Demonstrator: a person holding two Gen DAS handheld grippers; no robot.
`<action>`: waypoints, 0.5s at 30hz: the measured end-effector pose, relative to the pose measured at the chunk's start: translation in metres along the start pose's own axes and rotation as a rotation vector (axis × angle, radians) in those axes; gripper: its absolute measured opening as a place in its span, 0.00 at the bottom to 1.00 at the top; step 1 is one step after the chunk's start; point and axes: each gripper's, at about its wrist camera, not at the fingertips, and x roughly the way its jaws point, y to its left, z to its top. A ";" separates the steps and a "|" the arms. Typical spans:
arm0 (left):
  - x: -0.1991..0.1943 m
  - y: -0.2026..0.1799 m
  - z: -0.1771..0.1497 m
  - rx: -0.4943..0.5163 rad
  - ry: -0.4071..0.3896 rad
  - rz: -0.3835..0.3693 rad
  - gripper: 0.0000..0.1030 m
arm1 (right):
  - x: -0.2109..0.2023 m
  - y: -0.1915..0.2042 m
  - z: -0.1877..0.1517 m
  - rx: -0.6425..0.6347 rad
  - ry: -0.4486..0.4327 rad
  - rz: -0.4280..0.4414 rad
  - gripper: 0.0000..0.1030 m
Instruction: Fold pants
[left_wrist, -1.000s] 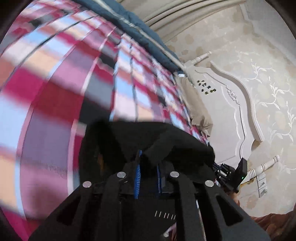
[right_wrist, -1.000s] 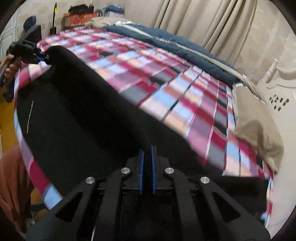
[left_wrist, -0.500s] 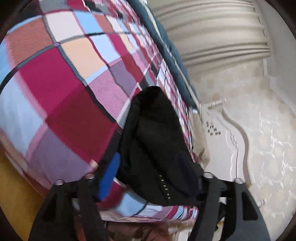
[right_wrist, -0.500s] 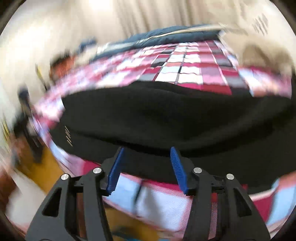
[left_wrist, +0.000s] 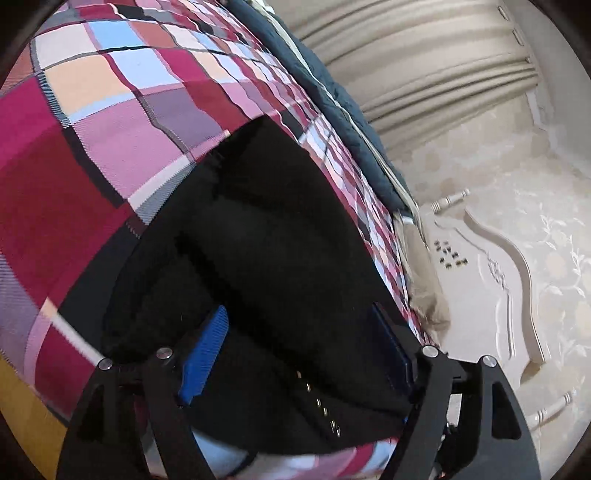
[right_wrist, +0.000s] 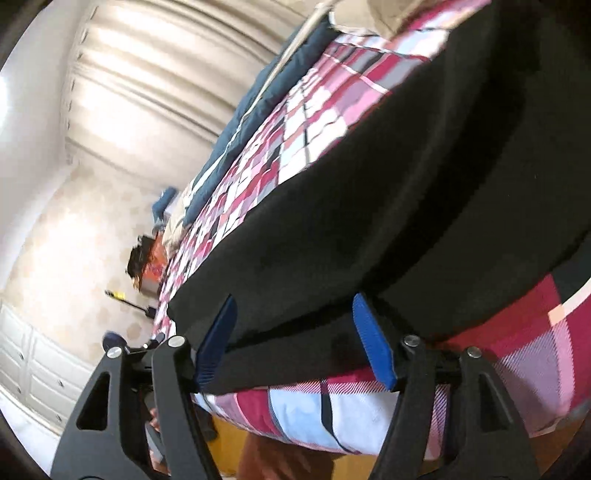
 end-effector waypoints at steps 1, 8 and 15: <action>0.000 0.000 0.001 -0.009 -0.018 0.000 0.74 | 0.002 -0.002 0.000 0.013 -0.007 0.003 0.63; 0.007 0.005 0.009 -0.061 -0.096 0.099 0.47 | 0.010 -0.003 0.004 0.031 -0.038 -0.034 0.50; 0.004 0.013 0.003 -0.120 -0.123 0.131 0.18 | 0.010 -0.018 0.005 0.077 -0.047 -0.077 0.13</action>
